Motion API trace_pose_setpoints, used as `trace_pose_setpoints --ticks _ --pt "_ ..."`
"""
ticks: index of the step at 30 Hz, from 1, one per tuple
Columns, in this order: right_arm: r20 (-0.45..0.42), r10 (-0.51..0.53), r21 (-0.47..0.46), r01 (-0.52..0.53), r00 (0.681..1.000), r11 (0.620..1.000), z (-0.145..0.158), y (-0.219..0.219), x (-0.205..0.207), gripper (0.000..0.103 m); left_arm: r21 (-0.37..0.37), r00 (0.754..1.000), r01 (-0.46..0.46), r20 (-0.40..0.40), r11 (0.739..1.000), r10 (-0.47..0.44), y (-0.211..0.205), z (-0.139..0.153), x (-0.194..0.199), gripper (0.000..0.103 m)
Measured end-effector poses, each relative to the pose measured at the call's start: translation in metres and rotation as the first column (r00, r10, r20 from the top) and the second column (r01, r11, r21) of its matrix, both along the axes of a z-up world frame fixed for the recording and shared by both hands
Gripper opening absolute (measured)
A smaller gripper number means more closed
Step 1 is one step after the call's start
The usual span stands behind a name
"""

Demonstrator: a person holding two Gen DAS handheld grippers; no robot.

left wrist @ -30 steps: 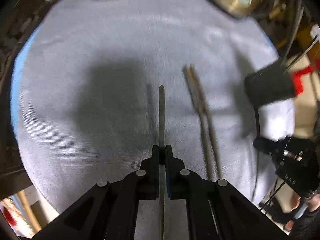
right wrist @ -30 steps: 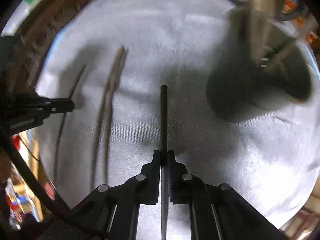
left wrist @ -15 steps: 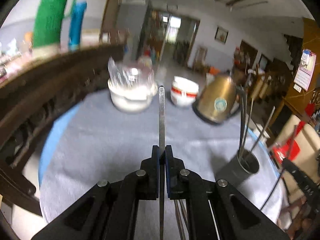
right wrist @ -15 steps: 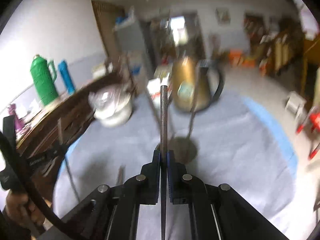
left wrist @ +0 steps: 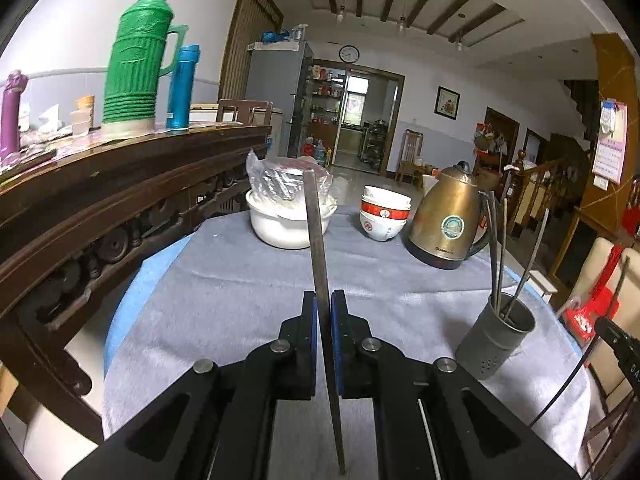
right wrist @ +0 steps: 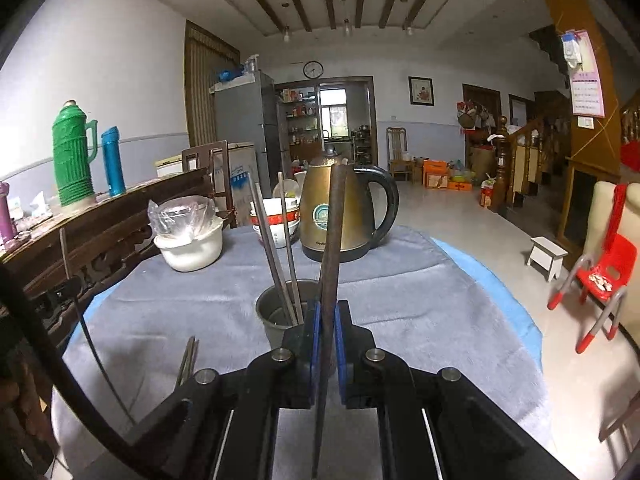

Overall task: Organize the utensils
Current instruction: 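Lower both chopsticks into the grey cup and open both grippers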

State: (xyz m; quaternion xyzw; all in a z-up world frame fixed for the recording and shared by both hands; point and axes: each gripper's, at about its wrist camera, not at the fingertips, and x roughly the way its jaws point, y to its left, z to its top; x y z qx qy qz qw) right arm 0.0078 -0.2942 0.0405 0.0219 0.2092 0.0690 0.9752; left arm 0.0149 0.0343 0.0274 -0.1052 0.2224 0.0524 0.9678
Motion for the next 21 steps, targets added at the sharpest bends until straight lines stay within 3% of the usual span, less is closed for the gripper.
trace_pose_setpoints --ticks 5,13,21 --pt "-0.010 -0.007 0.028 0.007 1.000 1.000 0.003 -0.013 -0.026 0.008 -0.047 1.000 0.007 -0.001 0.999 -0.007 0.006 0.003 -0.013 0.006" --pt "0.001 -0.036 0.123 0.036 0.999 0.992 0.022 -0.033 -0.020 0.007 -0.139 0.999 0.037 0.037 0.990 -0.032 0.011 0.028 -0.009 0.006" --pt "0.053 -0.051 0.198 0.039 0.997 0.979 0.053 -0.056 -0.017 0.007 -0.222 0.989 0.139 0.086 0.965 -0.122 -0.005 0.065 0.006 0.006"
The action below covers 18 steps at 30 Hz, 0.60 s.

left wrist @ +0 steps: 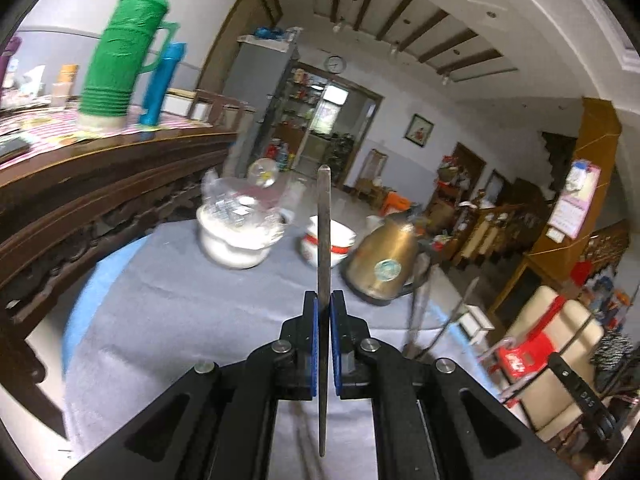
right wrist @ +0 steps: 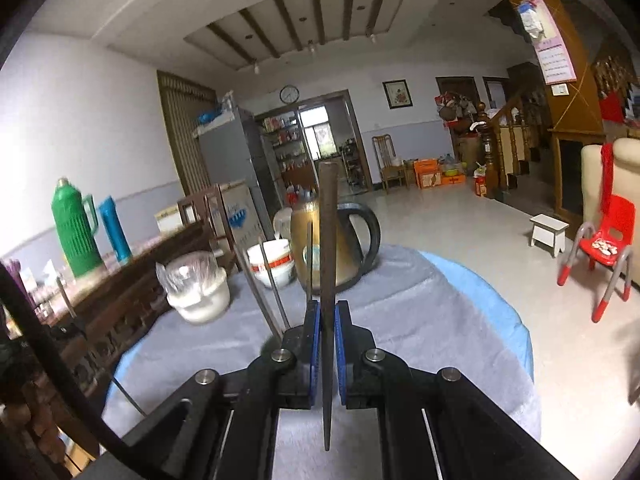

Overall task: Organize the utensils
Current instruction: 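Lower both chopsticks into the grey cup and open both grippers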

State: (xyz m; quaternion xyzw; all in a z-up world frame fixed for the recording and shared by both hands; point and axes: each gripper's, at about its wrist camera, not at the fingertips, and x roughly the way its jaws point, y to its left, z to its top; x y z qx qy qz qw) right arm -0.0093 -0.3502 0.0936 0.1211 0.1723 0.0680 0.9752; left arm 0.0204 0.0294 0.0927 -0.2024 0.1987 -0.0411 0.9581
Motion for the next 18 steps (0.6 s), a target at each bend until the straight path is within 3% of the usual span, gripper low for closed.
trace_pose_setpoints --ticks 9,13,18 --pt "0.130 0.025 0.031 -0.029 0.991 0.999 0.052 -0.005 0.034 0.008 -0.025 0.986 0.136 0.095 0.990 -0.134 -0.063 0.046 0.047 0.006" --pt "0.118 0.060 0.014 -0.062 0.991 0.998 0.054 0.005 0.066 0.008 0.015 0.985 0.150 0.080 0.989 -0.151 -0.092 0.044 0.075 0.006" --pt "0.033 0.111 -0.026 -0.110 0.993 0.994 0.033 0.021 0.107 0.008 0.068 0.986 0.164 0.011 0.984 -0.165 -0.119 0.029 0.109 0.006"
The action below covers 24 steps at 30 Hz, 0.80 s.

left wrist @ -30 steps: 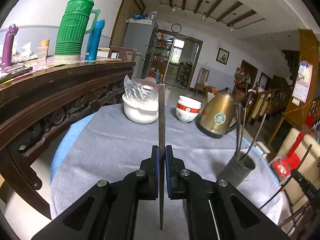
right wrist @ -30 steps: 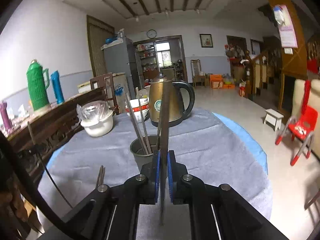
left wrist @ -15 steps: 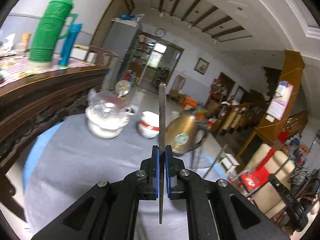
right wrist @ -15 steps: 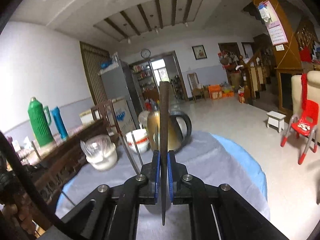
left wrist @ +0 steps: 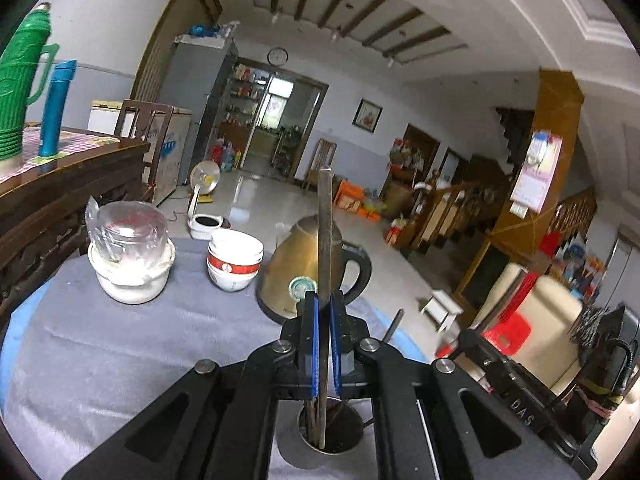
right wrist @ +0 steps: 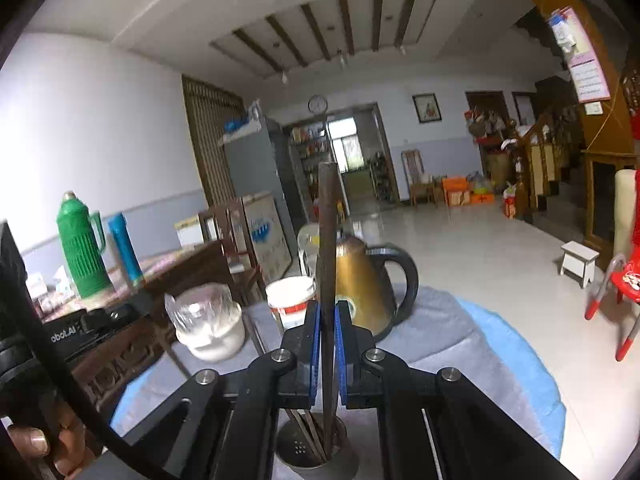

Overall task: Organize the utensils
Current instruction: 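Lower both chopsticks into the grey cup and open both grippers, then move both open grippers back over the last chopsticks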

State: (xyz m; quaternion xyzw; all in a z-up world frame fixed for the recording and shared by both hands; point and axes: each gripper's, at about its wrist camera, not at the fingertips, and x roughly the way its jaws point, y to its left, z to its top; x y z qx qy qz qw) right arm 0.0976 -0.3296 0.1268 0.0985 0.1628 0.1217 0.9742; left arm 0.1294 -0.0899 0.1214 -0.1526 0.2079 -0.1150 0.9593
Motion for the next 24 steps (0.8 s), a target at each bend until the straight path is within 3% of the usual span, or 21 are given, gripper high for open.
trace_pose_setpoints --ticks 8,19,22,24 --pt "-0.119 0.036 0.010 -0.035 0.992 0.999 -0.034 0.003 0.039 0.008 0.039 0.996 0.014 -0.084 0.999 -0.011 -0.012 -0.027 0.031 0.006" --pt "-0.258 0.077 0.024 -0.073 0.963 0.997 -0.068 0.011 0.063 0.011 0.092 0.976 0.059 -0.215 0.994 -0.038 -0.022 -0.059 0.038 0.008" --pt "-0.274 0.050 0.021 -0.046 0.960 0.999 -0.067 0.006 0.064 0.012 0.071 0.974 0.048 -0.224 0.996 -0.031 -0.011 -0.052 0.031 0.037" --pt "-0.270 0.030 0.018 -0.026 0.962 0.999 -0.062 0.003 0.060 0.025 0.059 0.981 0.017 -0.195 0.998 -0.005 -0.001 -0.043 0.020 0.055"
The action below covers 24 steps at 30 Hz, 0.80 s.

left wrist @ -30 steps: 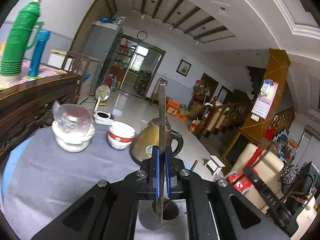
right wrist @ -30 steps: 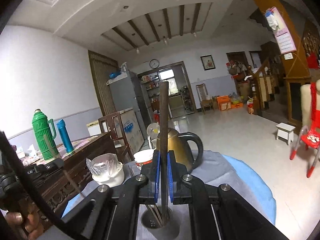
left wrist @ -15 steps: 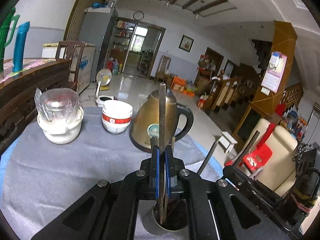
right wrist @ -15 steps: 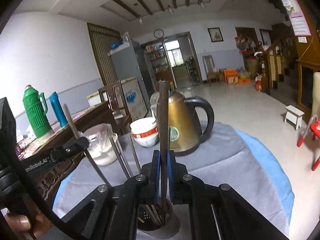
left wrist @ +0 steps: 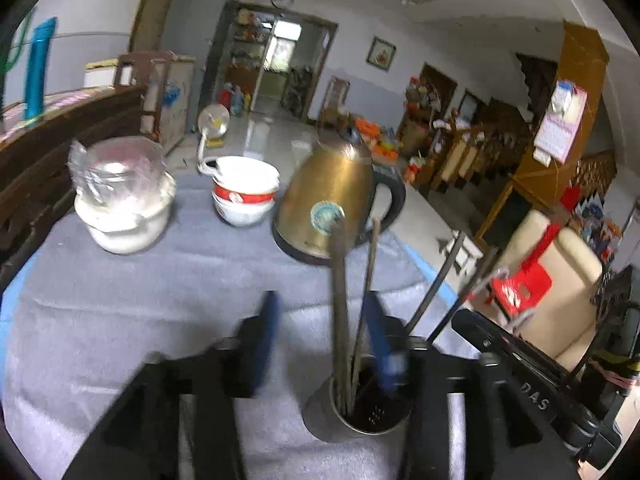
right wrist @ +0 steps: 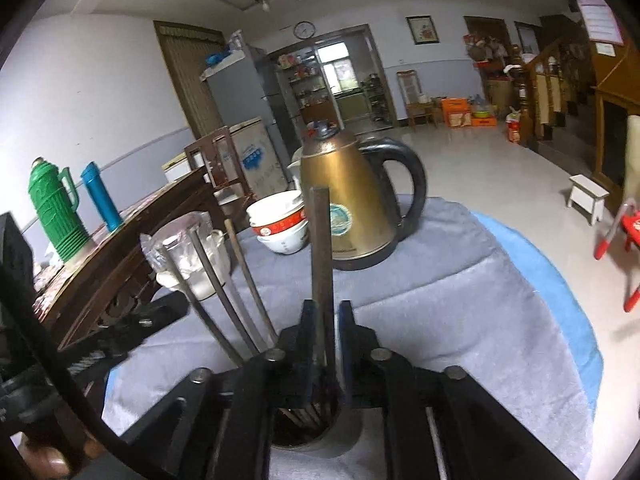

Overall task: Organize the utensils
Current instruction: 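Move both open grippers back over the last chopsticks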

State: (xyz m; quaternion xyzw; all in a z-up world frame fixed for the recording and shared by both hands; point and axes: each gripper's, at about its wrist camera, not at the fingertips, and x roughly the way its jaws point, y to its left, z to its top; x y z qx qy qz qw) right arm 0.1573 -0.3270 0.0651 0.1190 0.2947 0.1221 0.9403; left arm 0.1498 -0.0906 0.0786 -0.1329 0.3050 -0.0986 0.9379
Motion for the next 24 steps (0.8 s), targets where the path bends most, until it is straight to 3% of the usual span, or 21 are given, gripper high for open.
trace_pose_setpoints --ticks 1,2,3,7,11,13,15,18,19,20,21,24 --pt "0.010 -0.009 0.006 0.009 1.000 1.000 0.003 -0.003 -0.003 0.044 -0.003 1.000 -0.012 0.010 1.000 0.012 0.005 0.004 -0.005 0.056" --pt "0.020 -0.020 0.012 0.020 1.000 1.000 0.007 -0.006 -0.006 0.070 -0.012 1.000 -0.022 0.019 1.000 0.023 0.012 0.008 -0.012 0.058" --pt "0.042 -0.037 0.018 0.036 0.998 0.999 0.010 -0.009 -0.012 0.075 -0.018 0.999 -0.026 0.024 0.999 0.027 0.018 0.010 -0.016 0.058" --pt "0.085 -0.091 0.042 0.088 0.992 0.995 0.023 -0.022 -0.039 0.075 -0.014 0.995 -0.090 0.039 0.996 0.090 0.057 0.014 -0.045 0.065" --pt "0.071 -0.071 0.059 0.066 0.995 0.996 0.018 -0.023 -0.075 0.075 0.024 0.980 -0.194 -0.034 0.981 0.195 0.103 -0.012 -0.077 0.075" --pt "0.017 -0.015 0.039 0.014 1.000 0.999 0.004 -0.012 -0.088 0.075 0.048 0.964 -0.240 -0.108 0.969 0.244 0.123 -0.035 -0.088 0.075" --pt "-0.098 0.078 0.006 -0.077 0.992 0.997 -0.022 0.009 -0.097 0.075 0.073 0.937 -0.276 -0.200 0.958 0.285 0.139 -0.064 -0.096 0.075" --pt "-0.263 0.207 -0.031 -0.223 0.942 0.974 -0.065 0.049 -0.101 0.073 0.084 0.895 -0.286 -0.332 0.955 0.297 0.155 -0.105 -0.108 0.075" --pt "-0.305 0.246 -0.028 -0.267 0.920 0.963 -0.076 0.061 -0.102 0.067 0.083 0.885 -0.289 -0.358 0.954 0.299 0.159 -0.114 -0.112 0.075" --pt "-0.339 0.281 -0.026 -0.307 0.898 0.951 -0.085 0.074 -0.101 0.048 0.084 0.878 -0.286 -0.377 0.955 0.296 0.161 -0.122 -0.117 0.075" --pt "-0.370 0.304 -0.026 -0.337 0.878 0.941 -0.091 0.085 -0.098 0.038 0.086 0.876 -0.281 -0.384 0.956 0.292 0.160 -0.125 -0.119 0.075" --pt "-0.434 0.343 -0.010 -0.385 0.833 0.923 -0.102 0.114 -0.079 0.036 0.092 0.879 -0.253 -0.395 0.963 0.268 0.157 -0.131 -0.128 0.075"
